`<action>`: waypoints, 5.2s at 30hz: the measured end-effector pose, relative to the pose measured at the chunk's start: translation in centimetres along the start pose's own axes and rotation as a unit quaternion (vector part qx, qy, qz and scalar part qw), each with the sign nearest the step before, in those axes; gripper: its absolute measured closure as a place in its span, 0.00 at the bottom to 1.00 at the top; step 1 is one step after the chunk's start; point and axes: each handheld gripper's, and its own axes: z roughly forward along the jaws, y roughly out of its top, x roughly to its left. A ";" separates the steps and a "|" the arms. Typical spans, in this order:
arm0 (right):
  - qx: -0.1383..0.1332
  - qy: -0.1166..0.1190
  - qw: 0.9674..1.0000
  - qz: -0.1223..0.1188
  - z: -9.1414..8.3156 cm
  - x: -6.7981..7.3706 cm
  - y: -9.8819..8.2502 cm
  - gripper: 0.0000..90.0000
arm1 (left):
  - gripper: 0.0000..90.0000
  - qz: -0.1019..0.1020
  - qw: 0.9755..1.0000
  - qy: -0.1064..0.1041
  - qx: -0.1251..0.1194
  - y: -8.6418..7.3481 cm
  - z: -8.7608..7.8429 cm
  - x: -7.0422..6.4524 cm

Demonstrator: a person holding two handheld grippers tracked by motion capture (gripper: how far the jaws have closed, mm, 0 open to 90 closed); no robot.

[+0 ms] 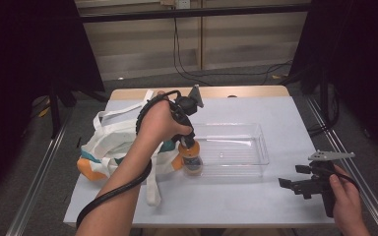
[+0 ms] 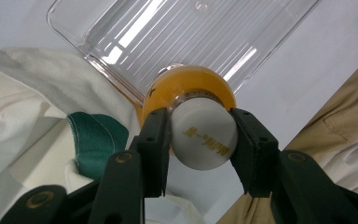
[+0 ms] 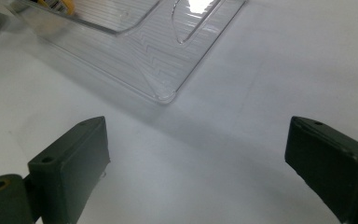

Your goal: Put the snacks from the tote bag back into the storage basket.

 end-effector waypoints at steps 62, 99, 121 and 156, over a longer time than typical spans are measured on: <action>0.004 0.003 1.000 -0.007 0.5 0.1 0.4 0.07 | 0.49 0.012 0.999 -0.010 -0.031 -0.5 1.5 0.4; 0.008 -0.005 1.000 -0.002 -0.3 0.2 -0.6 0.07 | 0.15 0.037 0.993 -0.006 -0.111 -4.5 0.8 1.1; 0.014 -0.001 1.000 -0.007 0.1 0.3 -0.5 0.07 | 0.09 0.044 0.990 -0.012 -0.137 -7.3 0.8 1.6; 0.014 0.000 1.000 -0.006 0.3 0.4 -0.3 0.07 | 0.09 0.022 0.990 -0.012 -0.141 -11.7 1.3 3.4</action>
